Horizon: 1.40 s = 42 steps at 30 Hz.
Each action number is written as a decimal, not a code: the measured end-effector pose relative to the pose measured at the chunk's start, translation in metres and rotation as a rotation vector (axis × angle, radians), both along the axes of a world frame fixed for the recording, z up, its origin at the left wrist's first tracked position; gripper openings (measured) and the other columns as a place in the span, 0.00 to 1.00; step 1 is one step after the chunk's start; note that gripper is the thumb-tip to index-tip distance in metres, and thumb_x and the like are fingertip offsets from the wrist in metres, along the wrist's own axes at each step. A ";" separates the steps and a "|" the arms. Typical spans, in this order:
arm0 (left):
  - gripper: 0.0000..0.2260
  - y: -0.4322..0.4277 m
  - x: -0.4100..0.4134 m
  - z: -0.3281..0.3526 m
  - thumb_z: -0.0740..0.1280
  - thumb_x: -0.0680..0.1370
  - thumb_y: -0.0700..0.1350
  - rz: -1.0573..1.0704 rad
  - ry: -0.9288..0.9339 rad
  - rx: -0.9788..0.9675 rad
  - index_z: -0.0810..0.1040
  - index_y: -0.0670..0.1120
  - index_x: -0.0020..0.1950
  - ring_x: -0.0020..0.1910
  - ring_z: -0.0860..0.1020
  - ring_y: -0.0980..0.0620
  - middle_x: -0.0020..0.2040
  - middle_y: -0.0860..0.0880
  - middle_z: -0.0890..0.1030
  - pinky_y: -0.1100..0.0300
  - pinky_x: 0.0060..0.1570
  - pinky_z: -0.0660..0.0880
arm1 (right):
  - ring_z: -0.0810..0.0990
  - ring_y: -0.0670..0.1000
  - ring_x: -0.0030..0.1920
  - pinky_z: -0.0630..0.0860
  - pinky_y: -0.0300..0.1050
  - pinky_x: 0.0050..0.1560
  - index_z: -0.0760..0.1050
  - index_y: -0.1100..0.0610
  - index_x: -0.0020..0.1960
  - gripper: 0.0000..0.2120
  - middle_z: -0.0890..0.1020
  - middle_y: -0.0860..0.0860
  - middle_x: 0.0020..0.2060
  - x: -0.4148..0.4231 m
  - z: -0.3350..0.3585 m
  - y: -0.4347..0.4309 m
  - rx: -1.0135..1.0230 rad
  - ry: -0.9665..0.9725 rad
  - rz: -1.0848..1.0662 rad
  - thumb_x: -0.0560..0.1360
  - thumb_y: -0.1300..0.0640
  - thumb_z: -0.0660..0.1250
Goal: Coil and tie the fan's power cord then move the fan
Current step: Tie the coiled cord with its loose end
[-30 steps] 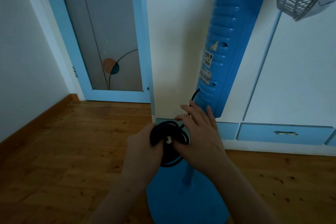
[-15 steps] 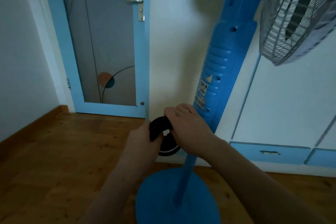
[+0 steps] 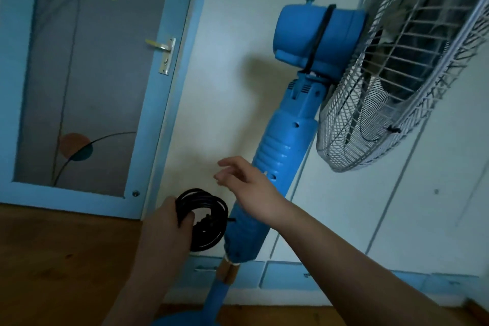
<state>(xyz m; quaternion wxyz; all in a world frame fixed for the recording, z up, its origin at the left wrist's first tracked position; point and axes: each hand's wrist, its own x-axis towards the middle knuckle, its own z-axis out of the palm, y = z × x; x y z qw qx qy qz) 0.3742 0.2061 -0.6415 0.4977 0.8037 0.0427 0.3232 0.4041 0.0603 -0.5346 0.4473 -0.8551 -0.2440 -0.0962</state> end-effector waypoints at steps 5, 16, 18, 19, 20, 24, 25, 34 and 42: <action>0.10 -0.012 0.012 0.031 0.64 0.79 0.41 -0.078 0.049 -0.060 0.70 0.45 0.38 0.31 0.77 0.47 0.34 0.44 0.76 0.53 0.27 0.75 | 0.84 0.53 0.45 0.79 0.53 0.52 0.73 0.57 0.60 0.09 0.84 0.60 0.50 -0.001 0.013 0.001 0.178 0.012 -0.018 0.80 0.59 0.63; 0.12 -0.018 0.013 0.084 0.61 0.82 0.44 -0.174 0.241 0.136 0.72 0.41 0.39 0.30 0.84 0.42 0.35 0.40 0.80 0.51 0.26 0.81 | 0.82 0.59 0.30 0.72 0.40 0.23 0.59 0.56 0.73 0.18 0.83 0.59 0.41 0.024 0.137 0.006 0.905 -0.357 -0.450 0.84 0.57 0.55; 0.13 -0.017 0.011 0.085 0.62 0.82 0.43 -0.187 0.248 0.122 0.71 0.42 0.38 0.31 0.84 0.41 0.35 0.41 0.79 0.49 0.26 0.82 | 0.81 0.59 0.29 0.70 0.39 0.20 0.61 0.57 0.71 0.16 0.83 0.61 0.42 0.036 0.150 0.013 0.981 -0.297 -0.466 0.84 0.56 0.56; 0.13 -0.017 0.011 0.085 0.62 0.82 0.43 -0.187 0.245 0.122 0.71 0.42 0.38 0.32 0.84 0.41 0.36 0.40 0.79 0.48 0.27 0.82 | 0.81 0.60 0.29 0.70 0.38 0.19 0.63 0.58 0.69 0.15 0.84 0.61 0.43 0.042 0.155 0.016 0.999 -0.289 -0.468 0.84 0.55 0.57; 0.12 -0.016 0.011 0.085 0.62 0.82 0.43 -0.185 0.240 0.128 0.71 0.42 0.38 0.32 0.84 0.40 0.36 0.40 0.80 0.47 0.27 0.82 | 0.82 0.61 0.30 0.69 0.37 0.18 0.64 0.58 0.66 0.13 0.84 0.61 0.44 0.047 0.159 0.019 1.007 -0.293 -0.465 0.84 0.55 0.58; 0.11 -0.011 0.011 0.084 0.63 0.81 0.42 -0.193 0.243 0.116 0.73 0.40 0.40 0.33 0.83 0.40 0.35 0.41 0.79 0.46 0.27 0.81 | 0.85 0.63 0.36 0.69 0.37 0.18 0.66 0.58 0.60 0.11 0.83 0.63 0.49 0.062 0.169 0.021 1.051 -0.295 -0.472 0.83 0.52 0.60; 0.10 -0.010 0.011 0.083 0.63 0.81 0.42 -0.192 0.240 0.115 0.74 0.39 0.41 0.34 0.83 0.40 0.35 0.41 0.79 0.45 0.28 0.81 | 0.84 0.62 0.36 0.70 0.37 0.19 0.66 0.58 0.60 0.11 0.83 0.62 0.49 0.064 0.170 0.018 1.053 -0.297 -0.481 0.83 0.51 0.60; 0.09 -0.003 0.013 0.078 0.63 0.80 0.42 -0.175 0.240 0.094 0.75 0.37 0.44 0.39 0.83 0.39 0.39 0.39 0.80 0.43 0.35 0.82 | 0.76 0.51 0.29 0.75 0.47 0.34 0.75 0.55 0.37 0.21 0.78 0.54 0.27 0.041 0.142 0.036 0.559 -0.573 -0.211 0.83 0.47 0.57; 0.08 0.001 -0.002 0.055 0.63 0.80 0.43 -0.062 0.188 0.202 0.74 0.39 0.44 0.37 0.80 0.46 0.39 0.44 0.79 0.49 0.37 0.81 | 0.77 0.48 0.31 0.75 0.41 0.38 0.75 0.62 0.35 0.29 0.80 0.51 0.29 0.042 0.025 0.013 0.087 -0.332 0.026 0.84 0.44 0.54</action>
